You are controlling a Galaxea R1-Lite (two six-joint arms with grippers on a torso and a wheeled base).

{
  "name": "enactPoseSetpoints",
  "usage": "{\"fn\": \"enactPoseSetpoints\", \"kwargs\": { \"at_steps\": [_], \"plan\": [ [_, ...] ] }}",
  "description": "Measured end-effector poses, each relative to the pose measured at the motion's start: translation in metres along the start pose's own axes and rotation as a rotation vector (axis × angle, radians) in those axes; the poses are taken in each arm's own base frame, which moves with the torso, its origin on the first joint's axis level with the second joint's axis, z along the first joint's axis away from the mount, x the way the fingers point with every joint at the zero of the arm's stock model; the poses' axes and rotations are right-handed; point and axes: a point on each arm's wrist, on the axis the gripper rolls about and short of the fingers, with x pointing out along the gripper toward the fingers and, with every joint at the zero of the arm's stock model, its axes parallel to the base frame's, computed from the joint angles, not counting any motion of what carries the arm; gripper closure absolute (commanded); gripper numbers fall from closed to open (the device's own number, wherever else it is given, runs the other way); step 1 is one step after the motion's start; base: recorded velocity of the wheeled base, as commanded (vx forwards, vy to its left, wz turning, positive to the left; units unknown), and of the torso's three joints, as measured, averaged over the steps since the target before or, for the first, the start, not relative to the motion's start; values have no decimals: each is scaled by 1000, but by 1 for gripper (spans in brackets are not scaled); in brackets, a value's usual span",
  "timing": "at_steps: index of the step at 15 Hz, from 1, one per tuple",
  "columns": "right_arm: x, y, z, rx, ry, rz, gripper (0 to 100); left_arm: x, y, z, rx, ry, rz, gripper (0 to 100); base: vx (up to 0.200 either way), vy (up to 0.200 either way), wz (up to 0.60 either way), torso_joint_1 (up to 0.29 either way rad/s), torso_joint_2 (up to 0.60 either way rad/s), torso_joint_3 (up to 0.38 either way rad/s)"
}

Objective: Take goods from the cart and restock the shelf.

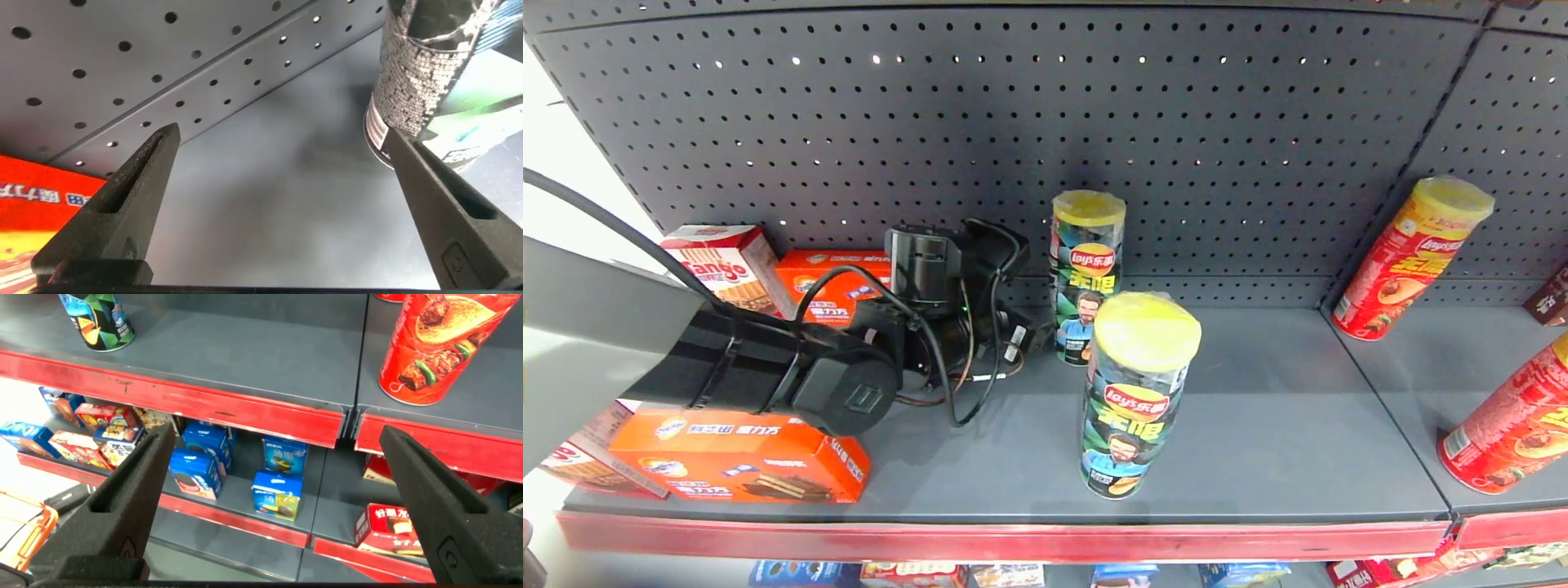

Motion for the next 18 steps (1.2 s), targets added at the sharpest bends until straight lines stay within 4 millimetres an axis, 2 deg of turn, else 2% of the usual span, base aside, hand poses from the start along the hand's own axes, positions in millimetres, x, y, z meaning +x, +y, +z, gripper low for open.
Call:
{"fn": "enactPoseSetpoints", "kwargs": {
  "at_steps": [5,10,14,18],
  "plan": [
    [0,0,0,0,0,0,0,1,-1,-1,0,2,-1,0,0,0,0,0,0,0],
    [0,0,0,0,0,0,0,2,8,-2,-6,6,22,0,0,0,0,0,0,0],
    [0,0,0,0,0,0,0,1,-7,3,-11,-10,-13,0,0,0,0,0,0,0],
    [0,0,0,0,0,0,0,2,-9,3,-14,-11,-18,0,0,0,0,0,0,0]
  ]
}}
